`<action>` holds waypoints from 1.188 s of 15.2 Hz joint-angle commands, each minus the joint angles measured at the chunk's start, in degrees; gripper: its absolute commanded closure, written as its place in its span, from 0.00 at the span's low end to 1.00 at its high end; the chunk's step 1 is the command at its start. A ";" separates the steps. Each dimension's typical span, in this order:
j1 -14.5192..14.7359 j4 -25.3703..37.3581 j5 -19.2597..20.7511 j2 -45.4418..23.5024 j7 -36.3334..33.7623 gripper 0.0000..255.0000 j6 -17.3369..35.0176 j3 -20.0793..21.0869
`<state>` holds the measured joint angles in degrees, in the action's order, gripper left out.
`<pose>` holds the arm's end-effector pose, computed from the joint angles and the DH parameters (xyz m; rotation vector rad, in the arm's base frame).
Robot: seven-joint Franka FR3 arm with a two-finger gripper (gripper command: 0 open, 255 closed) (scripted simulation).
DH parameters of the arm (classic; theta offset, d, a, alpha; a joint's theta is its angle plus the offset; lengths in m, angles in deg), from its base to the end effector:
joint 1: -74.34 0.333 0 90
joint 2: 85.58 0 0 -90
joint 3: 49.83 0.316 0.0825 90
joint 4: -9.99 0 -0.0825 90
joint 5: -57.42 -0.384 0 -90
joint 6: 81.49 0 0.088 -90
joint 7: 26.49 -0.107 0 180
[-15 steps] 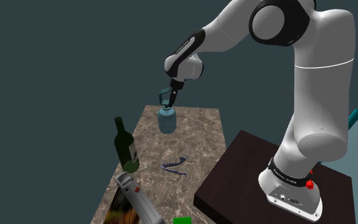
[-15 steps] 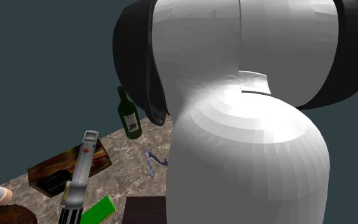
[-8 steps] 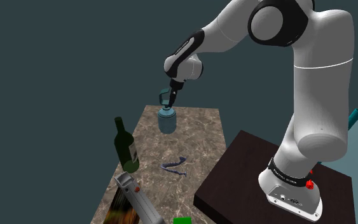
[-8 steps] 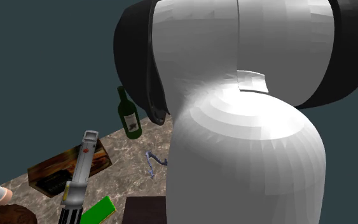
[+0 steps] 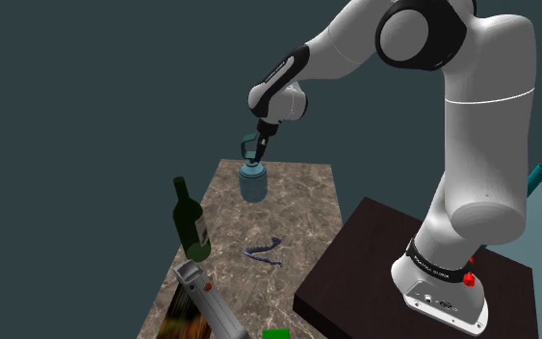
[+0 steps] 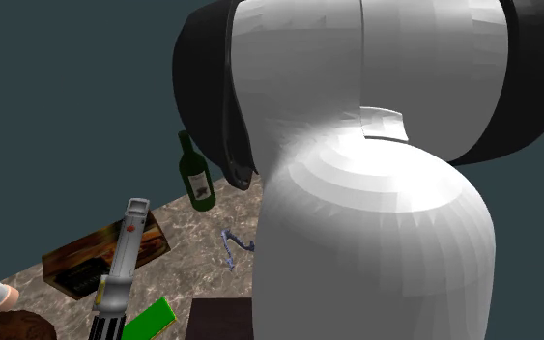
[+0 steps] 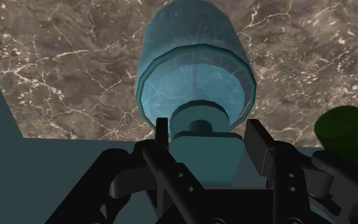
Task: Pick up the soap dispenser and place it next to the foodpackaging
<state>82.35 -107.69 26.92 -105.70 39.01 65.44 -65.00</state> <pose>0.6031 -0.0784 0.2869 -2.8816 -0.9217 -0.4390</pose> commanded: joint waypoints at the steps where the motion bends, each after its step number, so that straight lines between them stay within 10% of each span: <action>1: 0.01 -0.01 0.00 -0.03 -0.01 1.00 0.00 0.02; 18: 1.91 2.35 7.54 7.73 -6.86 1.00 -9.05 -3.03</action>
<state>84.09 -105.59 33.98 -98.43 32.69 56.95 -67.92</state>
